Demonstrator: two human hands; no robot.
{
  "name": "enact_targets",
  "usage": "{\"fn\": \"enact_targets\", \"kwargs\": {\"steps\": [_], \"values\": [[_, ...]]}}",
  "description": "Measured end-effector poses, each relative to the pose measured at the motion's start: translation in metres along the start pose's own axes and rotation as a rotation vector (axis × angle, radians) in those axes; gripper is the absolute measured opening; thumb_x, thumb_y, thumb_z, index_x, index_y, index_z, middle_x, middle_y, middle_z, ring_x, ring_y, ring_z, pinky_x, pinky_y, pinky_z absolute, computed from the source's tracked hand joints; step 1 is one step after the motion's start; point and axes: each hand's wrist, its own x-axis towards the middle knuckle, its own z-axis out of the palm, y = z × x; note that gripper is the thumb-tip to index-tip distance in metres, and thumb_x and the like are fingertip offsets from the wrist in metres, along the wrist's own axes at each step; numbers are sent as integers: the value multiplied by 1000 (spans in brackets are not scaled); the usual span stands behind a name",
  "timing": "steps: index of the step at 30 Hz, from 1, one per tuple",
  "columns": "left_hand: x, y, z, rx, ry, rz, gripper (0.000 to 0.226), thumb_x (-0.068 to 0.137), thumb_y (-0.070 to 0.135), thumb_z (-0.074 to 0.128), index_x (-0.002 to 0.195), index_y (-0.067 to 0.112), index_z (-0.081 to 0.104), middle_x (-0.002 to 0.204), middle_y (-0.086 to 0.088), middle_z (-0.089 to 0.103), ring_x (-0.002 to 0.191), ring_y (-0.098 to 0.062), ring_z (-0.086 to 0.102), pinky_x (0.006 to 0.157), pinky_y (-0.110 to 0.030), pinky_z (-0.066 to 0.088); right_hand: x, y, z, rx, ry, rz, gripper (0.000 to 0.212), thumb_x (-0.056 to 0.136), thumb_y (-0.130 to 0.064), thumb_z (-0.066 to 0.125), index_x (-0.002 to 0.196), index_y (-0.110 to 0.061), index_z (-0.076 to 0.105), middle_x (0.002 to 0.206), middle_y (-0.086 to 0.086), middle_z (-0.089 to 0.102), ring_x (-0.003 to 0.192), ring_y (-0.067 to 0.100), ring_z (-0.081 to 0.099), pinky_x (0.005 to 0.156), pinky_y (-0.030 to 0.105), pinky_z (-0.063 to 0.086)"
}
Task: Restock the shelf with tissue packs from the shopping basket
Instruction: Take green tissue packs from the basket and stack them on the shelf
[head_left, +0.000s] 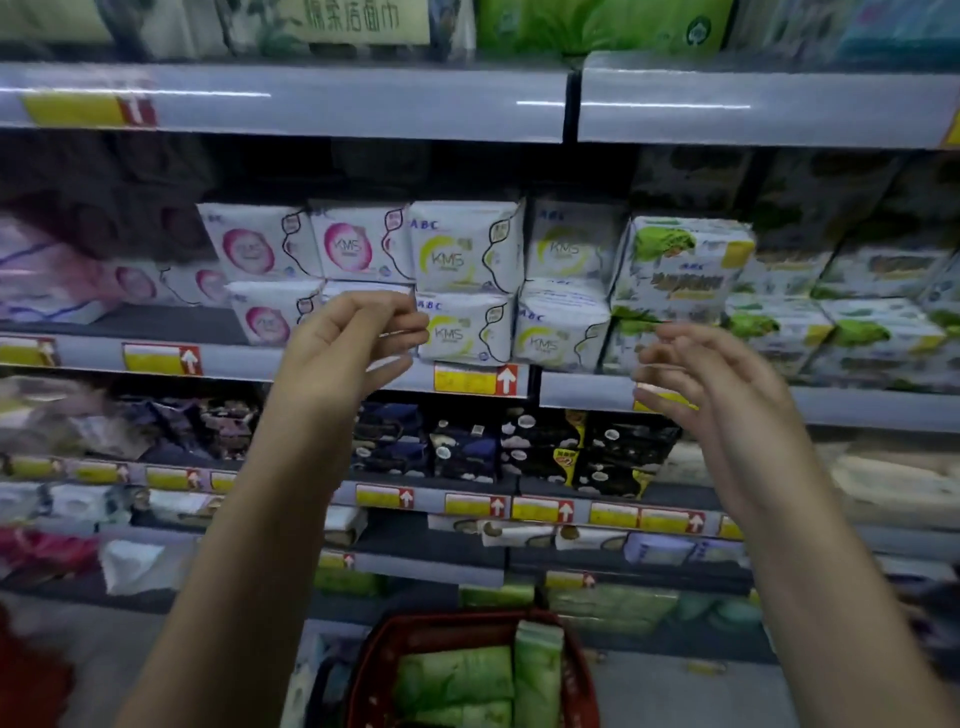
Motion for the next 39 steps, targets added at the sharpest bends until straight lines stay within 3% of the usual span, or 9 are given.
{"fn": "enact_targets", "kwargs": {"steps": [8, 13, 16, 25, 28, 31, 33, 35, 39], "values": [[-2, -62, -11, 65, -62, -196, 18, 98, 20, 47, 94, 17, 64, 100, -5, 71, 92, -12, 70, 90, -31, 52, -7, 48, 1, -112, 60, 185, 18, 99, -21, 47, 96, -17, 64, 87, 2, 68, 86, 20, 68, 80, 31, 56], [-7, -96, -16, 55, -102, -231, 29, 78, 36, 53, 96, 18, 66, 96, 1, 74, 93, -12, 69, 86, -29, 51, -8, 89, -10, -155, 96, 271, 18, 99, -19, 47, 95, -16, 64, 86, 4, 68, 84, 21, 67, 80, 32, 55], [-3, -122, -16, 72, -51, -293, 11, 90, 24, 59, 91, 16, 66, 89, -2, 72, 89, -16, 67, 88, -34, 49, -7, 119, -16, -200, 88, 320, 19, 99, -21, 47, 93, -19, 65, 88, 4, 69, 85, 20, 67, 79, 32, 54], [-10, -213, -35, 135, 51, -523, 23, 100, 15, 42, 88, 17, 61, 93, -7, 66, 94, -23, 61, 87, -38, 46, -13, 224, -29, -320, 74, 527, 21, 99, -14, 46, 92, -20, 64, 96, 9, 69, 90, 24, 65, 85, 36, 50], [-13, -228, -50, 116, 135, -539, 22, 99, 9, 41, 87, 11, 59, 89, -7, 64, 87, -22, 61, 71, -24, 52, -14, 248, -33, -372, 34, 560, 19, 98, -16, 48, 91, -23, 64, 94, 5, 69, 93, 24, 65, 88, 39, 48], [-14, -241, -66, 112, 182, -571, 17, 100, 8, 39, 100, 0, 55, 89, -10, 62, 77, -15, 65, 57, -12, 52, -14, 269, -32, -406, 4, 600, 20, 98, -12, 47, 89, -22, 62, 91, 4, 67, 86, 18, 64, 79, 30, 50], [-16, -252, -77, 150, 187, -573, 19, 100, 9, 39, 100, 3, 57, 91, -8, 64, 75, -9, 67, 66, -17, 54, -15, 285, -30, -421, -7, 620, 21, 98, -10, 45, 89, -21, 61, 91, 4, 66, 82, 15, 63, 76, 26, 49], [-21, -264, -86, 166, 217, -584, 21, 99, 10, 40, 93, 10, 60, 93, -6, 66, 85, -14, 64, 77, -26, 49, -19, 304, -30, -465, -37, 629, 19, 98, -11, 46, 90, -20, 61, 92, 5, 66, 82, 15, 63, 79, 32, 48], [-33, -302, -98, 227, 216, -640, 18, 97, 15, 46, 93, 11, 63, 93, -11, 68, 87, -22, 63, 74, -30, 48, -31, 349, -41, -542, -98, 658, 16, 98, -15, 48, 94, -18, 63, 97, 6, 68, 91, 18, 64, 88, 39, 48]]}}
